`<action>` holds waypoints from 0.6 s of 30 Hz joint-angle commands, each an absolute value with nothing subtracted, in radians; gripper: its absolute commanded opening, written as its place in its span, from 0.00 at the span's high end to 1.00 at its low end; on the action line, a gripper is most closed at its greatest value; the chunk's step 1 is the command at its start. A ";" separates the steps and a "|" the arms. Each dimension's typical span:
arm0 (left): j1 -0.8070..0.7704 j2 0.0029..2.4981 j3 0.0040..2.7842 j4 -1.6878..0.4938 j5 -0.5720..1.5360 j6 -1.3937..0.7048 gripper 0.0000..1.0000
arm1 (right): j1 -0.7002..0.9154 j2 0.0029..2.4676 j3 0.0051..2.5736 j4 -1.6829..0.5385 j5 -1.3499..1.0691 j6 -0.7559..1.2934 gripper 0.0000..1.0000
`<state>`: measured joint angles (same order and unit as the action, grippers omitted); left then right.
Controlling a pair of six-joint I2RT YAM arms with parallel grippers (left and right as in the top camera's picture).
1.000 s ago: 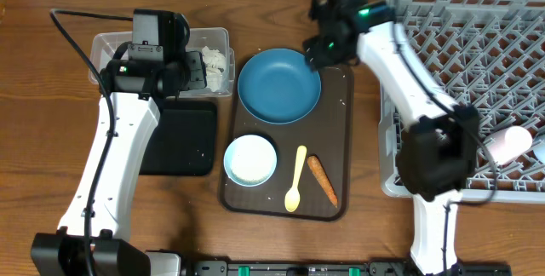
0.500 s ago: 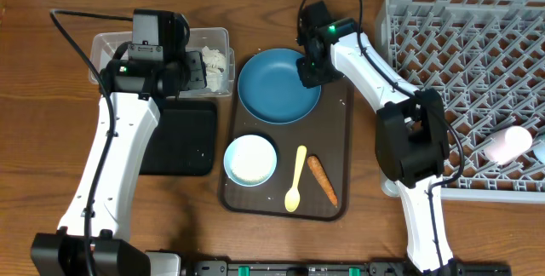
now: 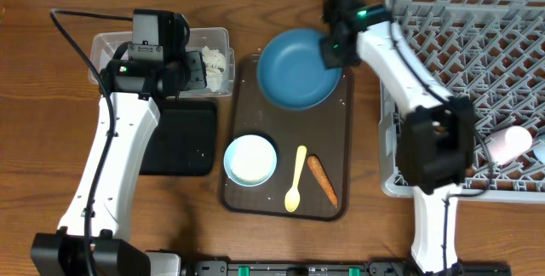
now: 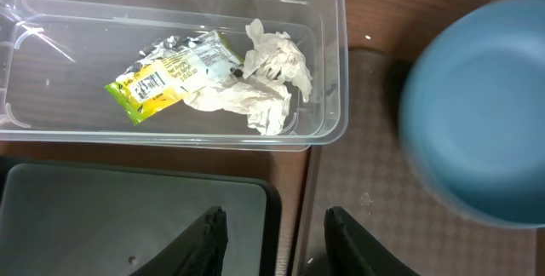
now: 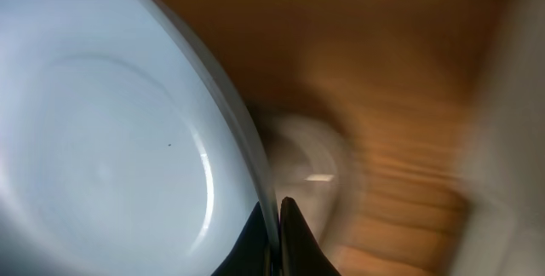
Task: Sort waste into correct bins and load items into the dishwasher rack
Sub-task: 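Reach the right gripper to the blue plate and grasp its rim, then carry the blue plate with the right gripper into the dish rack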
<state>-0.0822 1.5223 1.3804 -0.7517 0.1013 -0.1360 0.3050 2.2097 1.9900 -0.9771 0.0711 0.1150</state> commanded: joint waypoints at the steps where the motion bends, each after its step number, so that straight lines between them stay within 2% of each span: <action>1: -0.079 1.522 1.385 -0.752 0.093 -0.129 0.60 | 0.235 2.041 2.004 -0.962 0.202 0.068 0.99; 6: -0.079 1.522 1.385 -0.752 0.092 -0.128 0.60 | 0.148 1.927 2.004 -0.900 0.397 -0.036 0.99; 14: -0.079 1.522 1.385 -0.752 0.092 -0.128 0.60 | -0.001 1.903 2.003 -0.704 0.973 -0.137 0.99; 18: -0.079 1.522 1.385 -0.752 0.092 -0.128 0.60 | -0.087 1.903 2.003 -0.635 1.048 -0.137 0.99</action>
<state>-0.0822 1.5227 1.3804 -0.7517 0.1013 -0.1337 -0.0372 1.9064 1.9972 -0.6575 0.8677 -0.1181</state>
